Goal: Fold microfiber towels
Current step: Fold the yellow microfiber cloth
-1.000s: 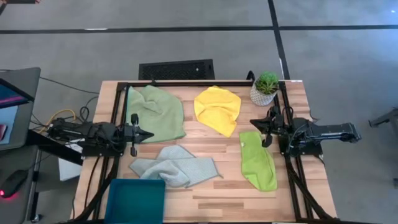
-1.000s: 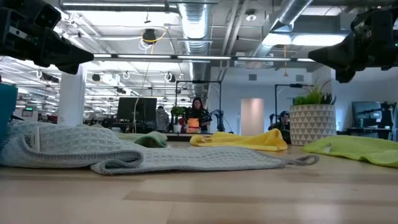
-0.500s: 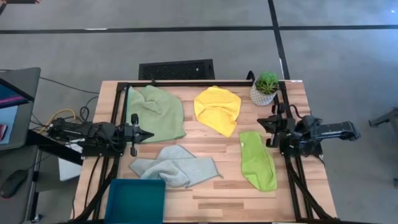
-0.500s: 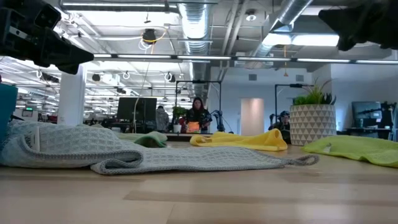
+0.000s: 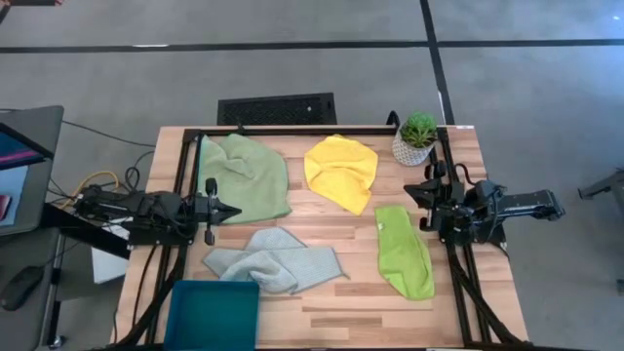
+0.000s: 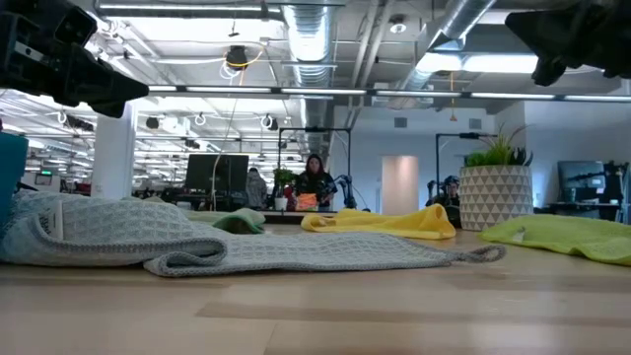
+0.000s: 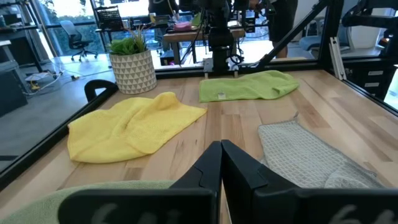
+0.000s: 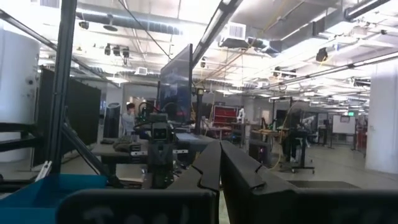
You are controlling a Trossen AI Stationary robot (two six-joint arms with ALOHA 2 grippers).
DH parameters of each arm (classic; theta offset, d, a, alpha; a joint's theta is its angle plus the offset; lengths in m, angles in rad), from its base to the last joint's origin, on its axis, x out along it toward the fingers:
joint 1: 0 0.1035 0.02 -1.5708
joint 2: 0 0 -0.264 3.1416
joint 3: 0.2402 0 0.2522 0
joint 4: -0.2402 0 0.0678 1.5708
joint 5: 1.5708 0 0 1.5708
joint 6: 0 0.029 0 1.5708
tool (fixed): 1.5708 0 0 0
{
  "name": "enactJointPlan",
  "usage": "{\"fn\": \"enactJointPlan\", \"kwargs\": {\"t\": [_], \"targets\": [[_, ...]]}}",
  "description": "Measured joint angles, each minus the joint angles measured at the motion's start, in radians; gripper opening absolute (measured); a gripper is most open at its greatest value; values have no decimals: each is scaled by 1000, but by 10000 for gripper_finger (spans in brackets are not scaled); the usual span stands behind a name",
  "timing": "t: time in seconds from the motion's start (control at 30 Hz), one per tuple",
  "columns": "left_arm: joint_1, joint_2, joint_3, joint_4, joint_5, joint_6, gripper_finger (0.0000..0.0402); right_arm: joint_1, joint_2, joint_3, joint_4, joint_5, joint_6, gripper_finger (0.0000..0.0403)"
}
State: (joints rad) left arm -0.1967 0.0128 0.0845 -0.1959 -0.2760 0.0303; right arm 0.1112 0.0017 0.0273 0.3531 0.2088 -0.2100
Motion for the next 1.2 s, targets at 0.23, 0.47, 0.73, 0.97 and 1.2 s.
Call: {"fn": "enactJointPlan", "kwargs": {"t": [0.23, 0.47, 0.73, 0.97, 1.2], "targets": [[0, 0, 0, 0, 0, 0, 0, 0, 0, 2, 0, 2, 0, 30], [0, 0, -7, 87, -26, -60, 0, -5, 0, 23, -36, 78, 1, 7], [0, 14, -4, 291, -36, 75, 0, -71, 110, 224, -386, 92, 137, 3], [0, 98, -4, 303, -97, 55, 0, -167, 359, 357, -585, 92, 320, 2], [0, 215, 8, 469, -106, 92, 0, -237, 610, 417, -608, 78, 324, 6]]}}
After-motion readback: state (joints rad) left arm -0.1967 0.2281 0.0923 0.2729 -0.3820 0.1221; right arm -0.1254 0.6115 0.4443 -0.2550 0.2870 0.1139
